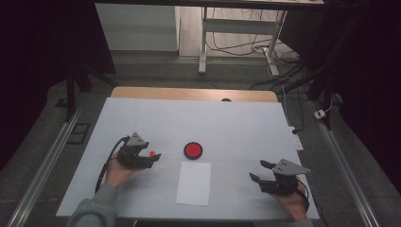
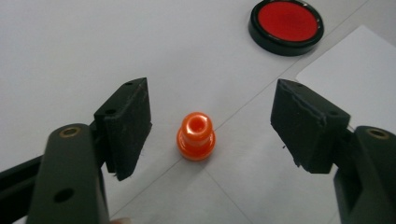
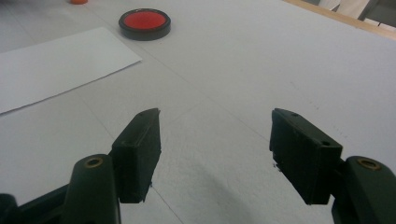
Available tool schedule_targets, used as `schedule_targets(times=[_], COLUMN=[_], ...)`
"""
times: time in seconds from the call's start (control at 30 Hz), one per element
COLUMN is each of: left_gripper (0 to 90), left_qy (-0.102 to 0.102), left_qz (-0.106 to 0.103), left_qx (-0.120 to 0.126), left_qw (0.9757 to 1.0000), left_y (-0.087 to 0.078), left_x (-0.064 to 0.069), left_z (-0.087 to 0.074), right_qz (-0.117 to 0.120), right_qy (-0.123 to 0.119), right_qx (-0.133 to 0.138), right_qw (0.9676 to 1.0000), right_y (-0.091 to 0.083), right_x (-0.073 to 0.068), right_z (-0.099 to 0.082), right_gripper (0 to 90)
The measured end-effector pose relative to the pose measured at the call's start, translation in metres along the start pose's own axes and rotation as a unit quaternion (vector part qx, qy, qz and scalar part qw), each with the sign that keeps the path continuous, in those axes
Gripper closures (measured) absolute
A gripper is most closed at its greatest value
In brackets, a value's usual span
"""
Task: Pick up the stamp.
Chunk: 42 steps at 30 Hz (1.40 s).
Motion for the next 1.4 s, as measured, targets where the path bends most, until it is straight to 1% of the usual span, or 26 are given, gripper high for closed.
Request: schedule_targets(times=[0.13,0.33,0.47,0.57,0.73,0.77,0.8,0.9,1.13,1.23,1.3,1.4], left_gripper=[36.5,39.9,42.8,45.6,51.4,52.2,52.9,54.6,59.9,65.1,69.9,71.7], left_qy=[0.004,0.010,0.009,0.010,0.010,0.009,0.009,0.013,0.018,0.020,0.017,0.015], left_qz=[0.001,0.010,0.009,0.009,0.004,0.004,0.004,0.001,0.004,0.005,0.004,0.000], left_qx=[-0.002,0.002,0.006,0.002,0.003,0.002,0.002,-0.002,-0.007,-0.010,-0.008,-0.008], left_qw=[1.0000,0.9999,0.9999,0.9999,0.9999,0.9999,0.9999,0.9999,0.9998,0.9997,0.9998,0.9999], left_y=[0.005,0.008,0.009,0.012,0.013,0.013,0.013,0.015,0.019,0.019,0.019,0.019], left_x=[0.000,0.000,0.000,-0.001,-0.001,-0.001,-0.001,-0.001,0.000,0.000,-0.001,-0.002], left_z=[-0.002,-0.005,-0.007,-0.009,-0.011,-0.011,-0.011,-0.012,-0.013,-0.014,-0.014,-0.014], right_qz=[-0.004,-0.004,-0.012,-0.018,-0.015,-0.017,-0.015,-0.015,-0.015,-0.014,-0.015,-0.017], right_qy=[0.000,0.001,-0.001,-0.002,0.000,-0.002,-0.001,-0.001,0.000,-0.001,-0.002,-0.001], right_qx=[0.000,0.000,0.004,0.008,0.008,0.004,0.004,0.004,0.002,0.003,0.002,0.001], right_qw=[1.0000,1.0000,0.9999,0.9998,0.9999,0.9998,0.9999,0.9999,0.9999,0.9999,0.9999,0.9999], right_y=[-0.001,-0.001,-0.003,-0.005,-0.004,-0.004,-0.004,-0.003,-0.003,-0.003,-0.003,-0.003], right_x=[0.000,0.002,0.001,0.002,0.002,0.002,0.002,0.002,0.002,0.003,0.002,0.002], right_z=[0.000,-0.002,-0.001,-0.001,-0.002,-0.002,-0.002,-0.002,-0.003,-0.003,-0.003,-0.003], right_gripper=[33.8,34.0,35.0,35.4,35.4,35.4,35.4,35.4,35.4,35.5,35.5,35.6])
Point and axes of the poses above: each handheld gripper's, and its own axes: y roughly forward along the jaws, z roughly out of its top, x roughly to its right, the point moved 2 cm from there along y, roughly forward along the jaws, and after that the axes turned 13 degrees about z, right-handed, at the moved point
